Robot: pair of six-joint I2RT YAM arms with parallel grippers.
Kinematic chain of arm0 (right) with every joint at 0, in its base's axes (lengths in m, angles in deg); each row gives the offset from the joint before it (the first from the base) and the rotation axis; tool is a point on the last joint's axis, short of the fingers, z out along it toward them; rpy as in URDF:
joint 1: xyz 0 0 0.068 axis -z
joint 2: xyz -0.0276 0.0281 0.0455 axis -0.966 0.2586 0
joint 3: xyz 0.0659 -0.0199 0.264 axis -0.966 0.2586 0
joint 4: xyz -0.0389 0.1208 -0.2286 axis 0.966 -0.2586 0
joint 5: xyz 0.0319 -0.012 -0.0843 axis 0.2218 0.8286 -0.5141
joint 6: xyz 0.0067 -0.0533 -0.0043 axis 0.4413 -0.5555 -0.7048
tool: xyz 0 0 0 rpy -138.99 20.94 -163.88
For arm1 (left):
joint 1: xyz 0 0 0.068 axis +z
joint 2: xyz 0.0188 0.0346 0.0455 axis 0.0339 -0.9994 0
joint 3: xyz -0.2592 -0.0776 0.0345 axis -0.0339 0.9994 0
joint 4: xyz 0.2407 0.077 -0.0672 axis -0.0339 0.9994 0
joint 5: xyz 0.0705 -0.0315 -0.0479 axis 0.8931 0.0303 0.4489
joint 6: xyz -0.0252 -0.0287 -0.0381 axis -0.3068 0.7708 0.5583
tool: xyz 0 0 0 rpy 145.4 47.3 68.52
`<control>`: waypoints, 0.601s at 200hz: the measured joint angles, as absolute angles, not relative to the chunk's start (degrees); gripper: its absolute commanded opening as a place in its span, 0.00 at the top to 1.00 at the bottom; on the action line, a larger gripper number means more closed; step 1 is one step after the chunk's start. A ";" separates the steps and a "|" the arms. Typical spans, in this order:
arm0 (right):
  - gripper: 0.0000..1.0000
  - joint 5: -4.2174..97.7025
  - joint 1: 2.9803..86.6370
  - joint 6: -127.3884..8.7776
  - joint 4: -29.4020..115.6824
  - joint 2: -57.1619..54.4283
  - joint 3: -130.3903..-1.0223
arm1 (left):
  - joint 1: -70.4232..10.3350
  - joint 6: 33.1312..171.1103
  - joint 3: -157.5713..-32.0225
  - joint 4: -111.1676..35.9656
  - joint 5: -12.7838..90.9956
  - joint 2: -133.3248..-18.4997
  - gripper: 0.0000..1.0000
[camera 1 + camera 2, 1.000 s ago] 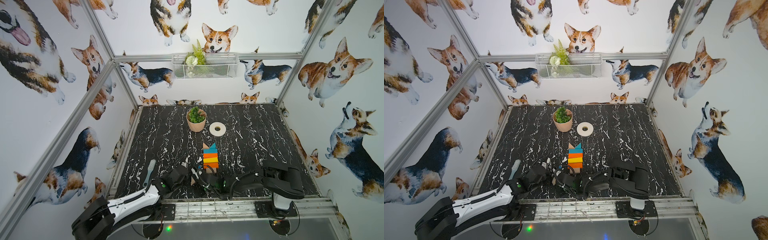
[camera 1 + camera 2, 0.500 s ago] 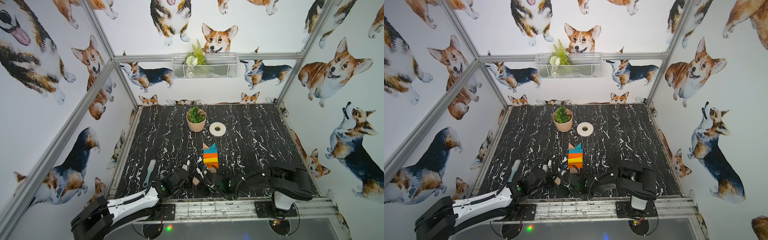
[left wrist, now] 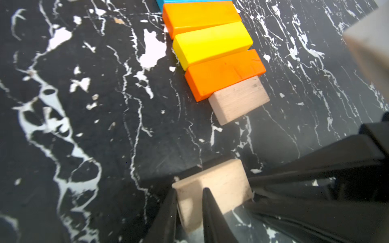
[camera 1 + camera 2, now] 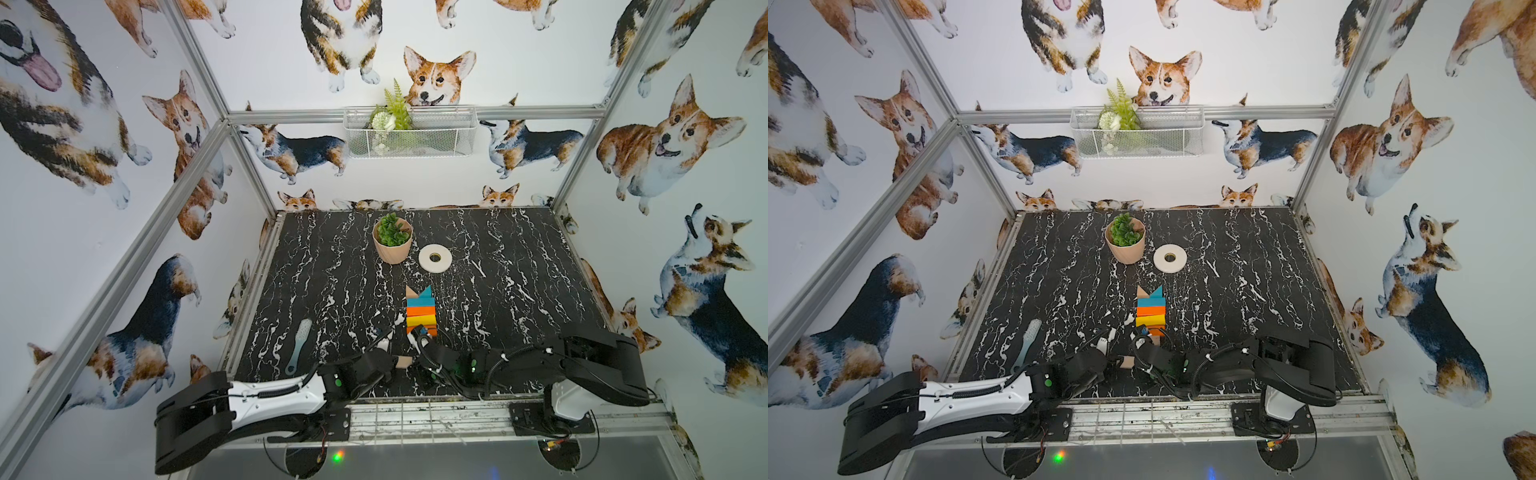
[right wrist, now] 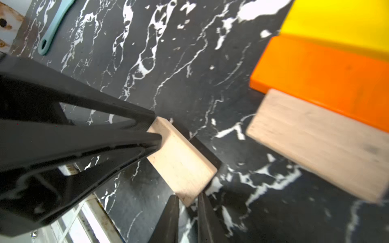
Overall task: Assemble a carrot with building blocks
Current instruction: Assemble the building block at the center of the board.
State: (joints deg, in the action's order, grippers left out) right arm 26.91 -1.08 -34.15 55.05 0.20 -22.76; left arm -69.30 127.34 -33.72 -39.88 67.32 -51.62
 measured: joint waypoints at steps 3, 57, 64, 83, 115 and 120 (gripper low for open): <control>0.78 26.73 -1.06 -34.15 54.79 -0.08 -22.62 | -69.52 127.36 -33.94 -40.25 67.35 -52.21 0.75; 0.78 24.42 -0.56 -33.75 51.10 -4.78 -19.61 | -71.77 127.58 -37.81 -45.76 68.53 -61.47 0.77; 0.77 24.22 -0.32 -33.71 50.75 -5.31 -19.32 | -71.90 127.55 -38.23 -46.46 68.57 -62.41 0.77; 0.77 23.76 -0.21 -33.51 49.54 -7.01 -18.41 | -72.23 127.55 -39.30 -47.92 68.61 -64.67 0.77; 0.77 22.76 0.90 -33.51 49.15 -10.18 -16.35 | -72.60 127.53 -40.48 -49.98 68.04 -67.31 0.78; 0.77 22.73 1.19 -33.51 49.15 -10.55 -16.13 | -72.64 127.53 -40.59 -50.17 67.87 -67.55 0.78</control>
State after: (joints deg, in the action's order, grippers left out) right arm 22.73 1.19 -33.51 49.15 -10.55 -16.13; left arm -72.64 127.53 -40.59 -50.17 67.87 -67.55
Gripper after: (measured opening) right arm 0.231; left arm 0.225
